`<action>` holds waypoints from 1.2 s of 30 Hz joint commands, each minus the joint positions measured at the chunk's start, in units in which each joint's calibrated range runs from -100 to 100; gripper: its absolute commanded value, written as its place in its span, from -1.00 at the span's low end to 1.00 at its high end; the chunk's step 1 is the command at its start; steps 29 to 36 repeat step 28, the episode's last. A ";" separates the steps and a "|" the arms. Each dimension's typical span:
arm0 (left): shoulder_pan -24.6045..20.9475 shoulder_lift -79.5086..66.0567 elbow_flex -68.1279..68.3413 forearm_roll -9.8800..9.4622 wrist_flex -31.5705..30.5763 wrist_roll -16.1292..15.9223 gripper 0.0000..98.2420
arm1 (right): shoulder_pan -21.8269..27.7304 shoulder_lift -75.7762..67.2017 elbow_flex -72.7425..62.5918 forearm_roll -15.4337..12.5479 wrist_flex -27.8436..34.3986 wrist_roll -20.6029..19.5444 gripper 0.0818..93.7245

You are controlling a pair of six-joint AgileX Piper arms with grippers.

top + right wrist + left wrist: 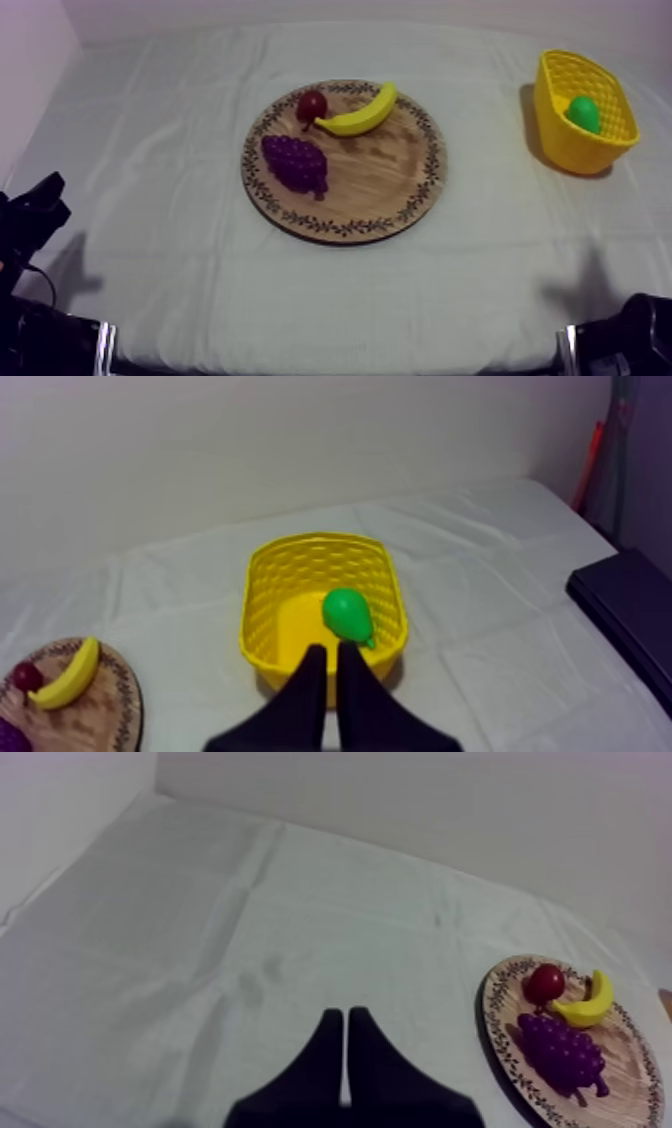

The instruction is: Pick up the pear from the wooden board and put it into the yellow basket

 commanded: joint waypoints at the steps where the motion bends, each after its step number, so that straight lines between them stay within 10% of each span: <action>1: -0.01 0.00 0.03 0.01 -0.01 0.01 -1.00 | -0.26 -4.52 12.41 -0.37 -2.99 0.81 -0.99; 16: -0.01 0.00 0.03 0.01 -0.01 0.02 -1.00 | -5.56 -11.21 34.31 3.12 -15.18 -0.74 -0.99; 36: -0.01 0.00 0.03 0.01 -0.01 0.01 -1.00 | -4.51 -15.05 39.01 -0.18 -21.34 7.63 -0.99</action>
